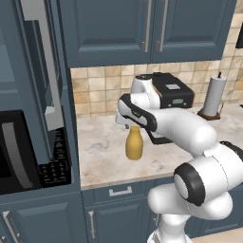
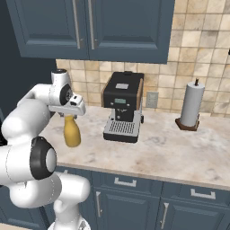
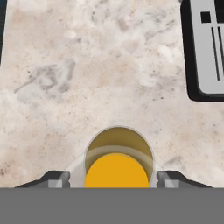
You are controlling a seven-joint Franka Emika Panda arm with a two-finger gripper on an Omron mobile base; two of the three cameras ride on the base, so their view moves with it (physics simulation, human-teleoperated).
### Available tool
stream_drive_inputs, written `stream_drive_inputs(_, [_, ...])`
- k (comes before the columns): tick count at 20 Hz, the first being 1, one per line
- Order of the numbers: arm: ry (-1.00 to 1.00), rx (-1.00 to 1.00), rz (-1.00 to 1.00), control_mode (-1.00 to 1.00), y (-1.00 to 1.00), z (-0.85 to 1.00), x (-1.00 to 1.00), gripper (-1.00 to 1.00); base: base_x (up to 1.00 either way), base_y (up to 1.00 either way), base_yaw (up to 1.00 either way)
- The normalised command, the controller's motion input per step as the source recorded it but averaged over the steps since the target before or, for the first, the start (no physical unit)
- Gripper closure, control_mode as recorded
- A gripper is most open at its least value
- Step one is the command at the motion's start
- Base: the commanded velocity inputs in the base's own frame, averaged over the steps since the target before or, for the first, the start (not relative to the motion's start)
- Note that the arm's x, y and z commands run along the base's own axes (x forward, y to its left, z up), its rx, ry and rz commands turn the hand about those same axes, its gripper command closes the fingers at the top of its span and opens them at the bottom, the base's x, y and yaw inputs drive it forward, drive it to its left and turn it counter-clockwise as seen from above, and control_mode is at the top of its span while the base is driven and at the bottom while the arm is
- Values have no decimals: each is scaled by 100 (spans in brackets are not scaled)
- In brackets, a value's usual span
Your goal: There is a tray on the dining counter. Grab the cup, mug, and pitcher and place them on the tray. The pitcher may be placed next to the tray if it cannot fit the tray.
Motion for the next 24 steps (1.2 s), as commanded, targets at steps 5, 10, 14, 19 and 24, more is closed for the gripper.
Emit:
stream_drive_inputs(5, [0,0,0,-100,0,16,-7,100,0,0,0])
stream_drive_inputs(10, [0,0,1,-100,-3,2,-42,100,0,0,0])
stream_drive_inputs(14, [0,0,0,-100,0,0,-45,100,0,0,0])
stream_drive_inputs(19, [-1,0,0,-100,0,1,-67,100,0,0,0])
stream_drive_inputs(24, [0,0,0,-100,-2,23,-69,100,0,0,0])
